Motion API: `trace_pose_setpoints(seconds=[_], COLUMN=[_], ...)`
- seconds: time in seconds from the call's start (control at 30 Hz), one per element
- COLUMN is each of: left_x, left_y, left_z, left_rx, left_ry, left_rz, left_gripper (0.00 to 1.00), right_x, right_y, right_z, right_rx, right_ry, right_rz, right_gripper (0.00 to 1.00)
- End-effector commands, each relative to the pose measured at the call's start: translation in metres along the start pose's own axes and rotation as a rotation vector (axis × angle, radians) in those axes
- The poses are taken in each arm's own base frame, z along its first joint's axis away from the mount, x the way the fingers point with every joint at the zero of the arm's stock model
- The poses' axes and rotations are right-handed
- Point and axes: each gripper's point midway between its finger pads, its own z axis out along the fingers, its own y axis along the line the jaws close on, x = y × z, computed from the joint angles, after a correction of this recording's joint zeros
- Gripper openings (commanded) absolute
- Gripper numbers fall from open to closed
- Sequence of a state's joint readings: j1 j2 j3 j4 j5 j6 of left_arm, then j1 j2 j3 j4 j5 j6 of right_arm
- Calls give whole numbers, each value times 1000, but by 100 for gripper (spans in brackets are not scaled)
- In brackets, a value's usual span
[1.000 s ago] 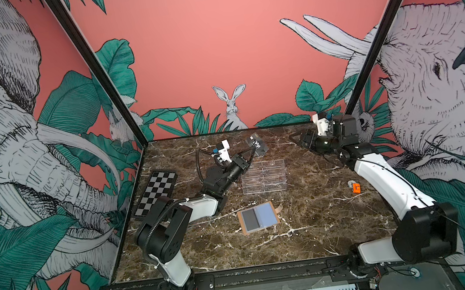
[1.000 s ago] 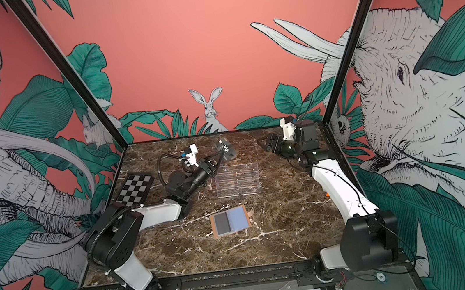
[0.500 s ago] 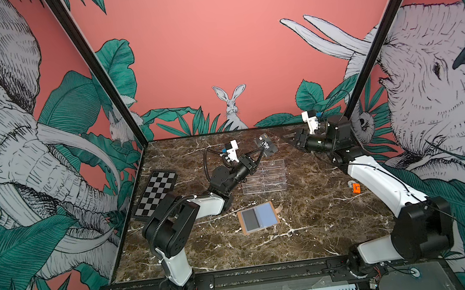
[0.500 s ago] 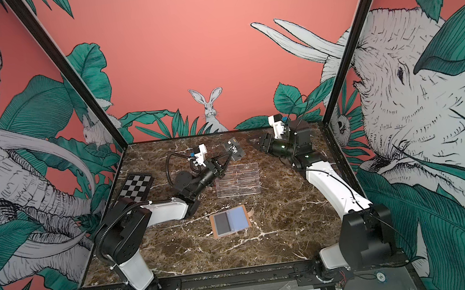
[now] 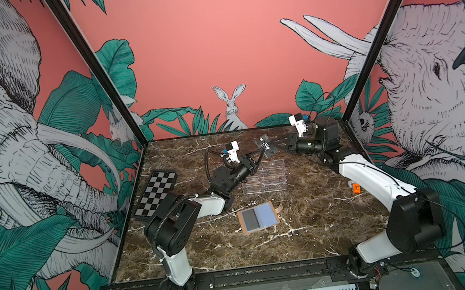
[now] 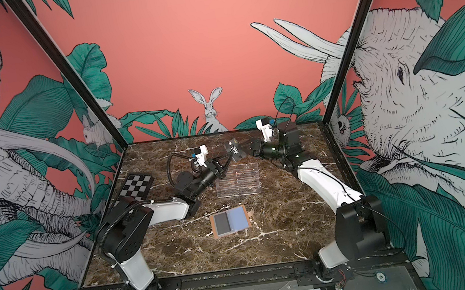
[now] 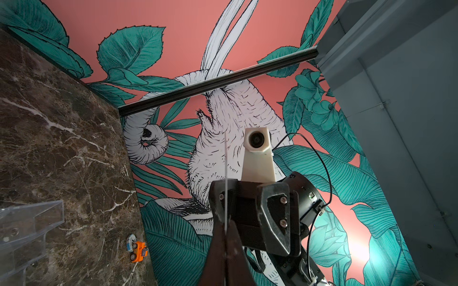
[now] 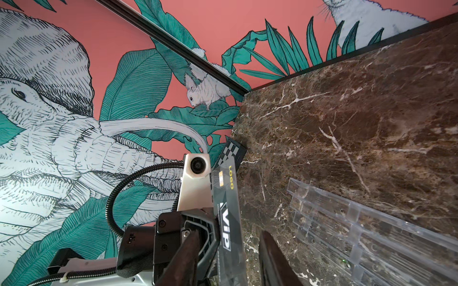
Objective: Take the credit cards out of the card holder
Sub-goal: Place the credit card in the storage box.
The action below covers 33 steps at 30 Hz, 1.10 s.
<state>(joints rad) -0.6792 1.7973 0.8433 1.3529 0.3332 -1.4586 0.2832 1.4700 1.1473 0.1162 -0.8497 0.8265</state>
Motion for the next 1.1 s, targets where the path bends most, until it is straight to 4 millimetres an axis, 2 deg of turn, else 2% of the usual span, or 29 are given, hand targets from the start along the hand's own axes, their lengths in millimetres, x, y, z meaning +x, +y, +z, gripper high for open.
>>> trace_pose_setpoints(seconds=[0.0, 0.4, 0.53, 0.57, 0.63, 0.7, 0.77, 0.8, 0.87, 1.0, 1.07], left_x=[1, 5, 7, 6, 5, -1, -10, -16, -25, -35, -35], left_y=[-18, -15, -17, -18, -23, -25, -18, -15, -13, -5, -5], left_z=[3, 4, 5, 4, 2, -5, -17, -25, -41, -69, -82], left_rx=[63, 59, 63, 64, 72, 48, -20, -52, -116, -316, -426], left_ry=[6, 15, 23, 20, 17, 8, -12, -24, -40, -23, 9], left_rz=[15, 10, 17, 20, 48, 96, 136, 162, 217, 369, 459], left_gripper=[0, 0, 0, 6, 44, 68, 80, 90, 99, 99, 99], right_x=[-5, 2, 4, 5, 5, 1, -6, -5, -1, 21, 31], right_y=[15, 13, 13, 13, 9, 2, -6, -9, -21, -50, -69], right_z=[2, 6, 5, 5, 0, -9, -20, -25, -31, -37, -36], right_rx=[-50, -67, -72, -67, -38, 5, 46, 59, 133, 206, 214], right_ry=[-2, 25, 34, 38, 46, 46, 58, 79, 121, 281, 326], right_rz=[-46, -25, -26, -30, -59, -100, -163, -216, -376, -799, -946], right_gripper=[33, 2, 0, 0, 0, 0, 0, 0, 0, 0, 0])
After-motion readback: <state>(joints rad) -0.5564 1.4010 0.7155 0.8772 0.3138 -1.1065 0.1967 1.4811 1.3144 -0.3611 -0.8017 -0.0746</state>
